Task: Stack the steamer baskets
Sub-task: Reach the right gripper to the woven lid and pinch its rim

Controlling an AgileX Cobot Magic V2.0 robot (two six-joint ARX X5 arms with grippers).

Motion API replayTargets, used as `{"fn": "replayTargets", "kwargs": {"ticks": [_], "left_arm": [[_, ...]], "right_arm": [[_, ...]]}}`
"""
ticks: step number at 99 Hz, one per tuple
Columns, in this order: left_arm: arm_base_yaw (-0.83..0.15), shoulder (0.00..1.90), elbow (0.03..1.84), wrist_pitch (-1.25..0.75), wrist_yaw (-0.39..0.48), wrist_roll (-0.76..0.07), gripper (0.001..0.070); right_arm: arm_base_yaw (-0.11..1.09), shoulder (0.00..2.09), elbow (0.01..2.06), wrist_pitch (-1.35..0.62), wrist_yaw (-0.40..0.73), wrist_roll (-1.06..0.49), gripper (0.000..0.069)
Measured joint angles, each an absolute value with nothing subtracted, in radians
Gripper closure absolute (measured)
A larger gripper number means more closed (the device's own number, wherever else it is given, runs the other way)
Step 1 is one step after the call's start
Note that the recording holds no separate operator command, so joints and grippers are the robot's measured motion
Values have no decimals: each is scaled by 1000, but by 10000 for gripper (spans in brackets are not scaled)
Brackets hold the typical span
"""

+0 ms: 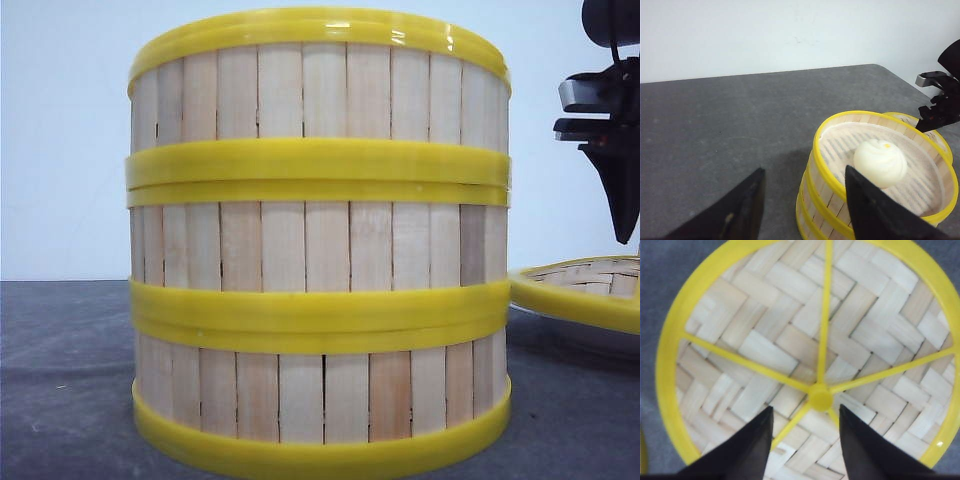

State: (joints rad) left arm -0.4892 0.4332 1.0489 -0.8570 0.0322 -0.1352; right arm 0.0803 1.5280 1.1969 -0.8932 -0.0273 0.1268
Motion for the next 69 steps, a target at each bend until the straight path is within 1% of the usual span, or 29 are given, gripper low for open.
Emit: {"fn": "replayTargets", "kwargs": {"ticks": [42,55,69], "left_arm": [[-489,433,1049,-838,32,-135,410],[-489,433,1049,-834,32,-135,410],[-489,433,1049,-834,32,-135,410]], "right_arm": [[65,1556,1197,-860,-29,126,495],[65,1557,1197,-851,-30,126,545],[65,1560,1197,-848,-30,126,561]]}}
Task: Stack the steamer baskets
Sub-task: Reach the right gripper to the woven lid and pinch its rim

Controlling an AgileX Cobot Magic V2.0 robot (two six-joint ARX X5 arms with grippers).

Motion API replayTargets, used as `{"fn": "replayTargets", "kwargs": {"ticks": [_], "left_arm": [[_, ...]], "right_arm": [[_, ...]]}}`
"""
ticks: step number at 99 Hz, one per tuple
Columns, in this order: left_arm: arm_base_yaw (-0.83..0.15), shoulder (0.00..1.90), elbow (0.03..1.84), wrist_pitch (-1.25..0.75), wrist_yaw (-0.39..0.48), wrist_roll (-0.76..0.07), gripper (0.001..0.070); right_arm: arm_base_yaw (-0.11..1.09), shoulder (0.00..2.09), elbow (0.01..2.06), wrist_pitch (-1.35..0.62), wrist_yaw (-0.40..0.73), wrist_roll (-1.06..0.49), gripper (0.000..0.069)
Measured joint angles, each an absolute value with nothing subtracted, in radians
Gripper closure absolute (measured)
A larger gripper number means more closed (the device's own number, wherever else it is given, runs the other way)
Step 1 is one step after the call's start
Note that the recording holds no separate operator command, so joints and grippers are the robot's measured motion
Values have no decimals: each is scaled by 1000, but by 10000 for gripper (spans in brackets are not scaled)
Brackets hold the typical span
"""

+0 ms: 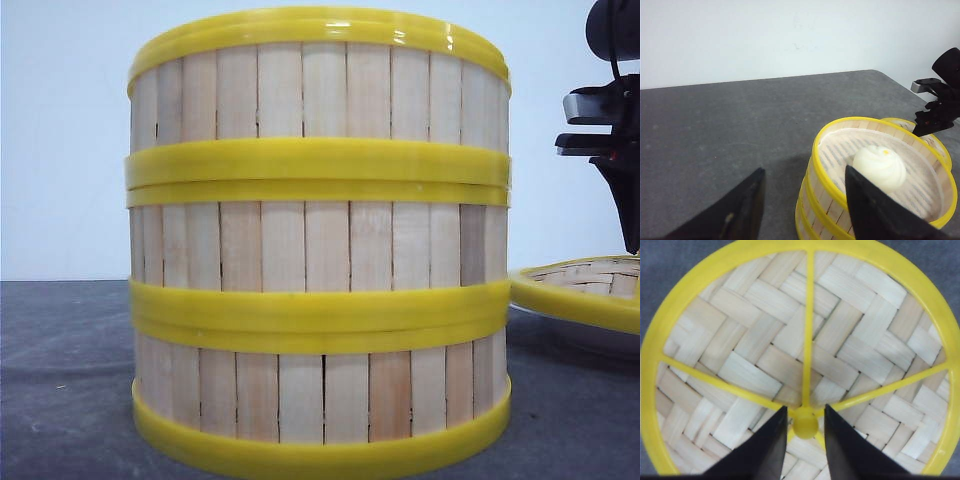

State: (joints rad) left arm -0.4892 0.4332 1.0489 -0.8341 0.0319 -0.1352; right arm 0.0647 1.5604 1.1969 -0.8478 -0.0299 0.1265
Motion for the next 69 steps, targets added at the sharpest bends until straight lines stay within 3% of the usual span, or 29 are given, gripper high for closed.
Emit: {"fn": "replayTargets", "kwargs": {"ticks": [25,40,69], "left_arm": [[-489,433,1049,-834,32,-135,410],[-489,433,1049,-834,32,-135,410],[-489,433,1049,-834,32,-135,410]], "right_arm": [[65,1576,1198,-847,-51,126,576],[65,1576,1200,-846,-51,126,631],[65,1575,1211,-862,-51,126,633]]}}
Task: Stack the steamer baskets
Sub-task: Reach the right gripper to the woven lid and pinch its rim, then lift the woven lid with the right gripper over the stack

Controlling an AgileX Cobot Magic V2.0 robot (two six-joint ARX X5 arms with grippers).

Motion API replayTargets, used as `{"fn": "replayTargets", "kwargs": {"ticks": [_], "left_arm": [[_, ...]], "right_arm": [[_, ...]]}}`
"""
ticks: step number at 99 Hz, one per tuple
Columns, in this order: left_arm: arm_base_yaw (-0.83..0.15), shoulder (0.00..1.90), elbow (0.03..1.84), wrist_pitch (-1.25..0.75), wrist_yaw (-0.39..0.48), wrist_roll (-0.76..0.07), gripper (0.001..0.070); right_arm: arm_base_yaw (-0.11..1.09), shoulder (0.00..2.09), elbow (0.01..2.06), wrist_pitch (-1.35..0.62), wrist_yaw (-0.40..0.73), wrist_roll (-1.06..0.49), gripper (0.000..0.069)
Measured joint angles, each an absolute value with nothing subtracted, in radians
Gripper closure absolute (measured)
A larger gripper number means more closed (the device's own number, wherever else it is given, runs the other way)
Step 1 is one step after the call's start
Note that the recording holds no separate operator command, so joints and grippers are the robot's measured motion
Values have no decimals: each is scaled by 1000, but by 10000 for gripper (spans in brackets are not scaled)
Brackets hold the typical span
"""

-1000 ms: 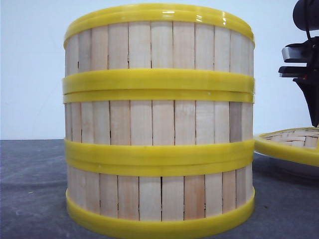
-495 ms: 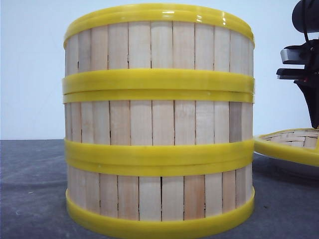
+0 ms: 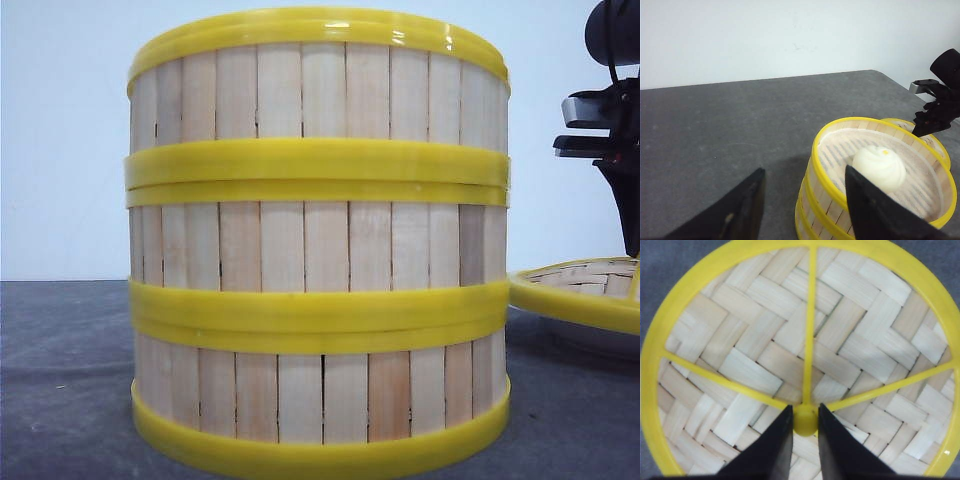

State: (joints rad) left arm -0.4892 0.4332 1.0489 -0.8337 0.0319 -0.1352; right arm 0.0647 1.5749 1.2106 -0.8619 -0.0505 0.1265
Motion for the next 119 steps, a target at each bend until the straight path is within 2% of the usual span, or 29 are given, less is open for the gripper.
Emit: {"fn": "replayTargets", "kwargs": {"ticks": [16,42,61,70,93,119], "left_arm": [[-489,433,1049,-833,32,-135,410],[-489,433,1049,-833,32,-135,410],[-489,433,1049,-833,32,-135,410],[-489,433,1049,-833,32,-135,410],[-489,433,1049,-832,32,-135,410],[-489,433,1049,-831,32,-135,410]], "right_arm": [[65,1556,1260,-931,-52,125,634],[67,1466,1459,-1056,-57,93,634],[115,1448,1614,-1168,-142,82,634],[170,1448,1699,-1215,-176,75,636],[387,1446,1848,-1239,-180,70,636],[628,1451,1869,-1230,-146,76,637]]}}
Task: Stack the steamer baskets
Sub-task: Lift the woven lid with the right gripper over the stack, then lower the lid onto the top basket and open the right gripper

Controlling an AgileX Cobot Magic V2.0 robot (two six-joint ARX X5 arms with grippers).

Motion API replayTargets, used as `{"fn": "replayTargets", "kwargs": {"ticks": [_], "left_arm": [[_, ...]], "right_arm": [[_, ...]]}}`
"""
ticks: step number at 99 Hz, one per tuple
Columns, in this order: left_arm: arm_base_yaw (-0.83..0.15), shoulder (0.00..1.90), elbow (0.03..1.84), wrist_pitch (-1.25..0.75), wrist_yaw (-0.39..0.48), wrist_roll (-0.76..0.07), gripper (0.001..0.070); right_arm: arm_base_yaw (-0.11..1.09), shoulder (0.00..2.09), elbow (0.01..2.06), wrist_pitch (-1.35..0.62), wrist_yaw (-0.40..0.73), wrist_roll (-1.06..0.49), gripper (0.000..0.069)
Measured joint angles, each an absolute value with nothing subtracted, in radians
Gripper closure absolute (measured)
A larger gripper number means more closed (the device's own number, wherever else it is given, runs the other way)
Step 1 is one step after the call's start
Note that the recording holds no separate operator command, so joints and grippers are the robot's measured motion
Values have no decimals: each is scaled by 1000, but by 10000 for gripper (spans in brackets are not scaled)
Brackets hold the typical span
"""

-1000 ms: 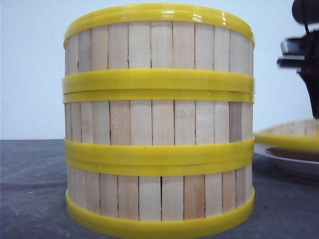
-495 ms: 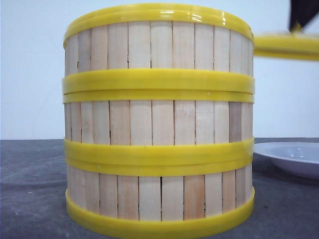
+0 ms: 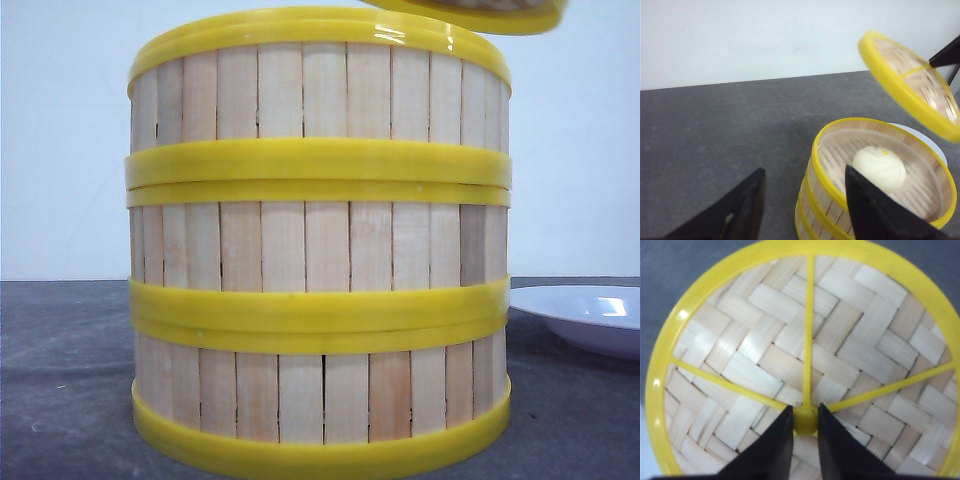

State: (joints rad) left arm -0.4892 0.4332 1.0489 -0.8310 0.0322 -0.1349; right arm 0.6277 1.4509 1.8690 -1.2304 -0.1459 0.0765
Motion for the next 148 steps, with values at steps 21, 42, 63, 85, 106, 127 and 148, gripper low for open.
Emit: {"fn": "replayTargets", "kwargs": {"ticks": [21,42,63,85,106,127,148], "left_arm": [[-489,433,1049,-831,32,-135,410],[-489,433,1049,-832,32,-135,410],[-489,433,1049,-834,32,-135,410],[-489,433,1049,-834,32,-135,410],[-489,433,1049,-834,32,-135,410],[-489,433,1049,-834,32,-135,410],[-489,433,1049,-834,32,-135,410]], "right_arm": [[741,1528,1869,-1250,-104,79,637],[788,1593,1869,-1268,-75,79,637],[824,1623,1869,-1298,-76,79,637],[847,1633,1869,-1299,-76,79,637],[851,1636,1869,-1299,-76,79,637],[858,1668,1869,-1297,-74,79,638],[863,1682,1871,-1294,-64,78,638]]}}
